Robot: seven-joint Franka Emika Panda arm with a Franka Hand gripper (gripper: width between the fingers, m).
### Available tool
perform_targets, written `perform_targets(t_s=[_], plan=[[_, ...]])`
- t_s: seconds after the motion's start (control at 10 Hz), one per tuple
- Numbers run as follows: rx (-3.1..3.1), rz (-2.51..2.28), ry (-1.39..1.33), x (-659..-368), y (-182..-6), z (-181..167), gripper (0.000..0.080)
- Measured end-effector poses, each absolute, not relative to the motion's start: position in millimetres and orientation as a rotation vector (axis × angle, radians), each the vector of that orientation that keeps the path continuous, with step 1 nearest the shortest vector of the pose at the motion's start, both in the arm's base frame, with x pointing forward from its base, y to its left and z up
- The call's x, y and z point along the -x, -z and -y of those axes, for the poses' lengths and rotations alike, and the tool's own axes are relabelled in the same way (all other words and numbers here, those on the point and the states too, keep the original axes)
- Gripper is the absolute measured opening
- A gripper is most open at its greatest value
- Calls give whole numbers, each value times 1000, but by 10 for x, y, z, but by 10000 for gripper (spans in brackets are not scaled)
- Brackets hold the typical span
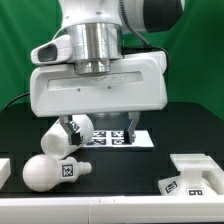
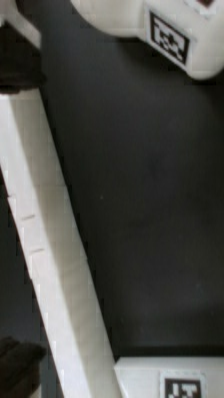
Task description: Assemble lamp
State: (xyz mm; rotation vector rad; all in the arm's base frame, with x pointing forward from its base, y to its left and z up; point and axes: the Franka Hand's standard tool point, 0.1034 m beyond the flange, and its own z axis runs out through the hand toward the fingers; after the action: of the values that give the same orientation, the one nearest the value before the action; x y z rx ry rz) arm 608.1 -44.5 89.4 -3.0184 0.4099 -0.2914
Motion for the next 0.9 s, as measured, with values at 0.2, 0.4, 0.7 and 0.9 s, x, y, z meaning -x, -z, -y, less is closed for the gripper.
perform_targets(t_s=[0.2, 0.4, 0.7, 0.9], plan=[[3021, -415, 261, -6057, -868, 483, 699], [3010, -570, 49, -6006, -834, 643, 699], [2944, -778, -84, -6055, -819, 1047, 699], [2942, -780, -86, -6054, -814, 1040, 699]])
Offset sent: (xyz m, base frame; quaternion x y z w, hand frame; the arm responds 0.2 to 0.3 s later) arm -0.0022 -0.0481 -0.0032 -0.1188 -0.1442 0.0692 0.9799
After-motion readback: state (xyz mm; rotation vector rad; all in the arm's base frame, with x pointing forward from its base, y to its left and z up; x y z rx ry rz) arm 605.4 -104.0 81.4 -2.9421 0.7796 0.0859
